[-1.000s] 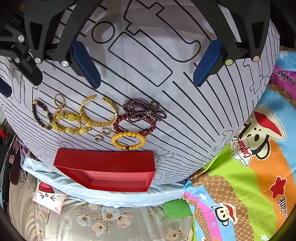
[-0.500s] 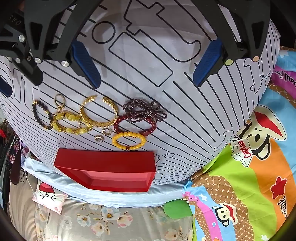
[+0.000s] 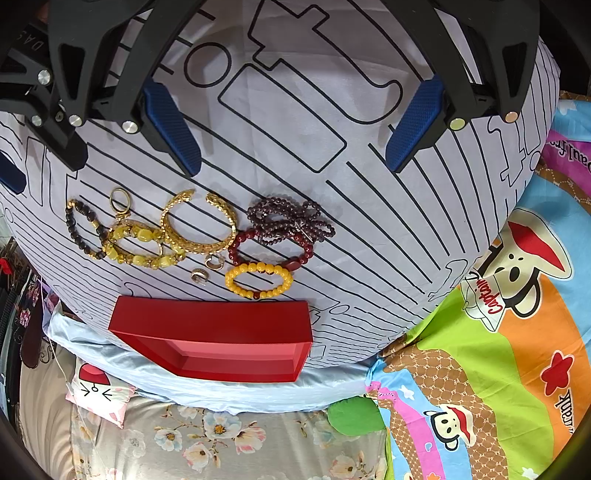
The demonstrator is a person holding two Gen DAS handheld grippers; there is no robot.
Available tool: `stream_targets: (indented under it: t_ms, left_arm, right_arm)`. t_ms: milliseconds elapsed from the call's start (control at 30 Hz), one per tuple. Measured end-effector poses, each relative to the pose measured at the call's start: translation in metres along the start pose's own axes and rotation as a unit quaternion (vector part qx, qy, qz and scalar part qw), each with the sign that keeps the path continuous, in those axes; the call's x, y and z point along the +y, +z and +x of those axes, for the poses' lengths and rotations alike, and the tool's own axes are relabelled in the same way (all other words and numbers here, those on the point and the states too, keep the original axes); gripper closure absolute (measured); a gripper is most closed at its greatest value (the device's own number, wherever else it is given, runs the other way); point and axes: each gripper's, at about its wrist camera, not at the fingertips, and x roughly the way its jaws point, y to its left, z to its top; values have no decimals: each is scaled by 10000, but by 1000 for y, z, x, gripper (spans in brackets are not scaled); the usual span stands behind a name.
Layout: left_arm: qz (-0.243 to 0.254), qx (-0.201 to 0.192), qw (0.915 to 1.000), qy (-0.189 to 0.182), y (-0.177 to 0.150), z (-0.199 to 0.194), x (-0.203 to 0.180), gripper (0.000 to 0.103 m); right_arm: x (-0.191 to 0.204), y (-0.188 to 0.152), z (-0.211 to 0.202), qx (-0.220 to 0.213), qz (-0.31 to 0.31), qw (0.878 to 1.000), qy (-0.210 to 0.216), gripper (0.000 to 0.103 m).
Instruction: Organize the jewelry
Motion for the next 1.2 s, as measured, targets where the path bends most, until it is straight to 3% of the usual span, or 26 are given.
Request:
stream_targets:
  t_ms: [1200]
  left_arm:
    - [-11, -31, 10000, -20, -2, -3, -7, 7]
  right_arm:
    - [0, 0, -1, -2, 8, 10000, 7, 6]
